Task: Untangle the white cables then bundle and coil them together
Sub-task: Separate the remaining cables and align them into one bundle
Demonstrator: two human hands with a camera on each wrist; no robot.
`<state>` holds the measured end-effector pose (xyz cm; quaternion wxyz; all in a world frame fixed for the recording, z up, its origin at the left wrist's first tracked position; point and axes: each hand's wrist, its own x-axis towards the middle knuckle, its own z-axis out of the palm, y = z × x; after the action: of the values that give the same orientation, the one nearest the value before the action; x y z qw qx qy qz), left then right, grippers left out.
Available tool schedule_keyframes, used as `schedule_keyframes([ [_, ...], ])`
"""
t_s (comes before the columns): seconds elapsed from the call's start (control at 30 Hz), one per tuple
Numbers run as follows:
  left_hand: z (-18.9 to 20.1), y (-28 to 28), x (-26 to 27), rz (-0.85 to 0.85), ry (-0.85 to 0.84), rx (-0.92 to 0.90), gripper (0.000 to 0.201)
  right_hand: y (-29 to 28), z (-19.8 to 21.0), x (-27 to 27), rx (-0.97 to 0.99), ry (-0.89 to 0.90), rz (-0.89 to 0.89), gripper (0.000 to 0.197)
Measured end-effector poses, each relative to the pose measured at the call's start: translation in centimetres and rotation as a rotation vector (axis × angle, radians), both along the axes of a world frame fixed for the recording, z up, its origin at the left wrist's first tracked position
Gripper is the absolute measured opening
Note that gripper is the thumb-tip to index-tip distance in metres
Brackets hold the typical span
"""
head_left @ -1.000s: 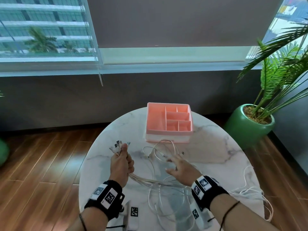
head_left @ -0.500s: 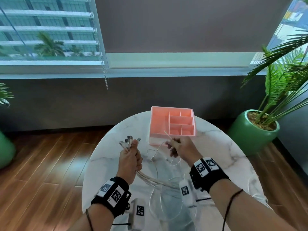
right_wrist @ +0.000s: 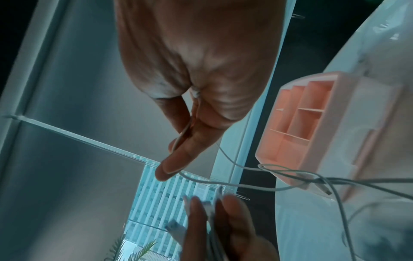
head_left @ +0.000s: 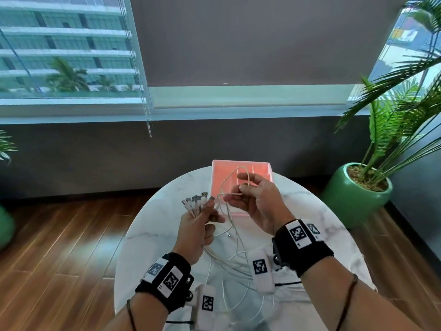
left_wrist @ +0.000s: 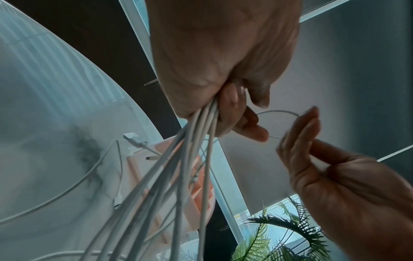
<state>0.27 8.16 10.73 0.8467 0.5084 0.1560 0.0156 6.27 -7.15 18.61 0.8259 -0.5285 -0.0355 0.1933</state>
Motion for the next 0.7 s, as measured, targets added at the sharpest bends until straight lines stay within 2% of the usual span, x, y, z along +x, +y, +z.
schedule_keyframes([
  [0.1,0.5,-0.3,0.1,-0.019,-0.02,-0.034,0.026,0.3,-1.6,-0.9,-0.002,0.063,0.063,0.029],
  [0.23,0.6,0.2,0.6,0.051,-0.006,-0.141,0.016,-0.1,-3.5,-1.4,-0.148,0.063,0.091,0.028],
  [0.33,0.6,0.9,0.7,0.095,0.002,-0.156,0.015,-1.2,-4.2,-1.2,-0.206,0.061,-0.009,0.032],
  [0.43,0.4,1.1,0.5,0.163,0.029,-0.19,0.019,-2.3,-4.1,-0.5,-0.047,0.17,-0.109,0.029],
  [0.5,0.1,1.4,0.4,0.209,0.045,-0.214,0.02,-3.1,-4.2,0.1,-0.024,0.231,-0.158,0.021],
  [0.7,0.4,1.8,0.4,0.342,0.046,-0.227,0.031,-6.3,-7.1,2.3,-0.27,0.31,-0.293,0.005],
])
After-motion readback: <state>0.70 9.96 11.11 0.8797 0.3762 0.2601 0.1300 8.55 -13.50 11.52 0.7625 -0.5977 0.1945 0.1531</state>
